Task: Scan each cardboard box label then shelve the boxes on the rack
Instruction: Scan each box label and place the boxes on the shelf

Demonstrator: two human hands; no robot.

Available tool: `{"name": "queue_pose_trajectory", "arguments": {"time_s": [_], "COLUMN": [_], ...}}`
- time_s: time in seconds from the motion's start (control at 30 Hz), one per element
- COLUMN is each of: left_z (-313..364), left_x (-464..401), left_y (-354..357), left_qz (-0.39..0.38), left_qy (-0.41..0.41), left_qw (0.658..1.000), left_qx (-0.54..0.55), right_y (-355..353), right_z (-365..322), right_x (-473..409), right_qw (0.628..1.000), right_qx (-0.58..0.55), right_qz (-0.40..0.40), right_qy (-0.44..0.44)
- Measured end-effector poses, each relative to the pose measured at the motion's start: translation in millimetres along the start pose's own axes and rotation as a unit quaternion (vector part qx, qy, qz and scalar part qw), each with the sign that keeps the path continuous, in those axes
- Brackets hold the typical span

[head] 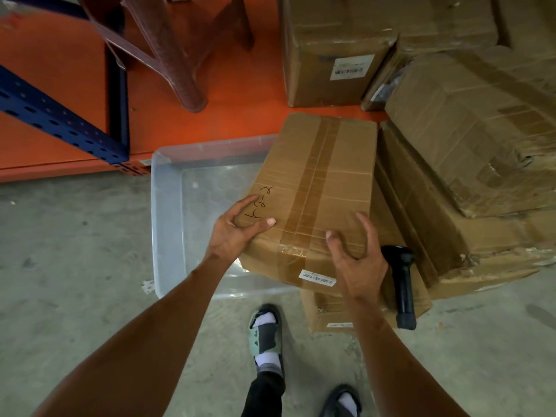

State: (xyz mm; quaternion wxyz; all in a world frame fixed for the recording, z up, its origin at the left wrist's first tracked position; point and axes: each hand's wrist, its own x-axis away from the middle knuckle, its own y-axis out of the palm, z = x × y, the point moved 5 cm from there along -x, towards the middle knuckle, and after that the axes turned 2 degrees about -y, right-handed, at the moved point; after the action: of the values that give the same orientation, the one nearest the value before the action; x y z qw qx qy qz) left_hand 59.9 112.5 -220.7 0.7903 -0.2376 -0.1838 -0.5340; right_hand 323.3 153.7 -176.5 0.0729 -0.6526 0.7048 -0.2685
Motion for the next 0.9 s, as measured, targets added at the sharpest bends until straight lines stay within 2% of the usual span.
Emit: {"name": "queue_pose_trajectory", "arguments": {"time_s": [0.1,0.2,0.43,0.67,0.9], "left_z": [6,10,59,153,282], "left_x": [3,9,43,139,274], "left_y": [6,13,13,-8,-4], "left_qz": [0.025,0.029,0.096,0.134,0.178], "left_qy": [0.005,0.014,0.057,0.108,0.211], "left_qw": [0.999,0.998,0.992,0.985,0.961], "left_qx": [0.026,0.053,0.052,0.034,0.002], "right_y": [2,-6,-42,-109,-228], "right_z": [-2,-8,-65,-156,-263], "right_x": [-3,-9,-18,24,78], "right_qw": [0.996,0.993,0.996,0.994,0.977], "right_qx": [-0.072,-0.094,-0.076,-0.094,-0.161], "right_qz": [0.028,0.045,0.053,0.038,0.032], "right_qy": [0.047,0.062,0.016,-0.047,-0.139]}}
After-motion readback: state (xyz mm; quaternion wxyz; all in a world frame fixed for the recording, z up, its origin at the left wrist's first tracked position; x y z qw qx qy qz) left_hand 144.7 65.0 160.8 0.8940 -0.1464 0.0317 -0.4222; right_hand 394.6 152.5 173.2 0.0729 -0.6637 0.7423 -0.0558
